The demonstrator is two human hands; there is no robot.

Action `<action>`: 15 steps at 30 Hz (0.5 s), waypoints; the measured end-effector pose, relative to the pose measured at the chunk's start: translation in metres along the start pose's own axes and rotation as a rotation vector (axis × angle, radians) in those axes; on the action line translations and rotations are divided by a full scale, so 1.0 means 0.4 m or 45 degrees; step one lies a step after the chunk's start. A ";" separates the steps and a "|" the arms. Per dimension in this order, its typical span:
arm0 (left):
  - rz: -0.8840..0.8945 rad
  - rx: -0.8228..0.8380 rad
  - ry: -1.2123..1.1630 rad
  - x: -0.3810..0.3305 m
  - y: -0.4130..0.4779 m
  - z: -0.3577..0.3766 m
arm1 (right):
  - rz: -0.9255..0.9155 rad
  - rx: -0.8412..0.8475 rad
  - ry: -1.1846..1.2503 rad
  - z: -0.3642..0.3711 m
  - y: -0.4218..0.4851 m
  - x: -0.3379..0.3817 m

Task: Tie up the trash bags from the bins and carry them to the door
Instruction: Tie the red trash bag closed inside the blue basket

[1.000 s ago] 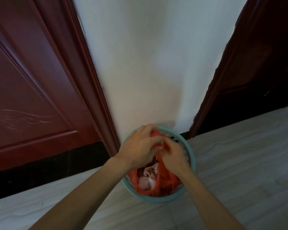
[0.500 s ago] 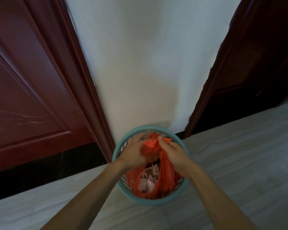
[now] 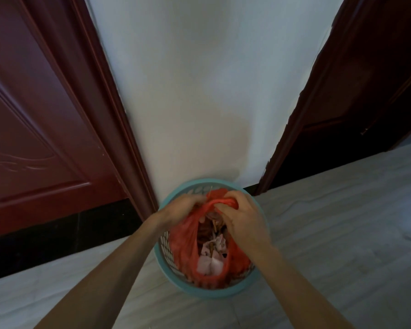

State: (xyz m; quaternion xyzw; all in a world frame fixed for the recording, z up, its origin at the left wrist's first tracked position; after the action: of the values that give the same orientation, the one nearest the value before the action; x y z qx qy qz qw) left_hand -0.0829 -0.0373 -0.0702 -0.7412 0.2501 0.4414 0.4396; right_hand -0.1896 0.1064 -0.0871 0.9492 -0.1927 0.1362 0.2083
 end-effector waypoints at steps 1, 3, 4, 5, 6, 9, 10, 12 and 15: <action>-0.034 0.034 -0.029 0.005 0.000 0.002 | -0.088 -0.074 -0.070 0.011 -0.009 -0.007; -0.054 0.089 0.027 0.022 0.002 -0.007 | -0.127 -0.115 -0.094 0.025 -0.017 -0.012; -0.078 0.094 0.013 0.027 0.005 -0.010 | -0.121 -0.121 -0.067 0.030 -0.018 -0.013; -0.087 0.085 -0.065 0.030 0.006 -0.013 | -0.116 -0.134 -0.030 0.034 -0.020 -0.013; -0.070 0.057 -0.180 0.034 0.005 -0.015 | -0.123 -0.151 -0.003 0.034 -0.018 -0.009; 0.006 -0.071 -0.402 0.032 -0.002 -0.002 | -0.171 -0.123 0.056 0.032 -0.006 -0.010; 0.014 -0.138 -0.423 0.032 -0.002 0.006 | -0.180 -0.099 0.085 0.033 -0.002 -0.011; 0.025 -0.290 -0.393 0.034 -0.002 0.023 | -0.186 -0.079 0.183 0.034 -0.005 -0.009; -0.052 -0.576 -0.391 0.042 0.006 0.032 | -0.192 -0.192 0.363 0.021 -0.020 0.012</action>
State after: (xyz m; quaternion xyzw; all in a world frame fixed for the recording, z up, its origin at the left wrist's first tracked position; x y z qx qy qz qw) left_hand -0.0822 -0.0269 -0.0886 -0.7497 0.0606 0.5844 0.3044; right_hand -0.1804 0.1080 -0.0954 0.9136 -0.0992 0.2386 0.3138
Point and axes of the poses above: each hand's wrist, its own y-axis towards the middle knuckle, its own z-axis out of the palm, x = y × z, the point moved 1 cm from there along y, towards the middle knuckle, and after that the axes turned 2 degrees about -y, right-handed, at the moved point
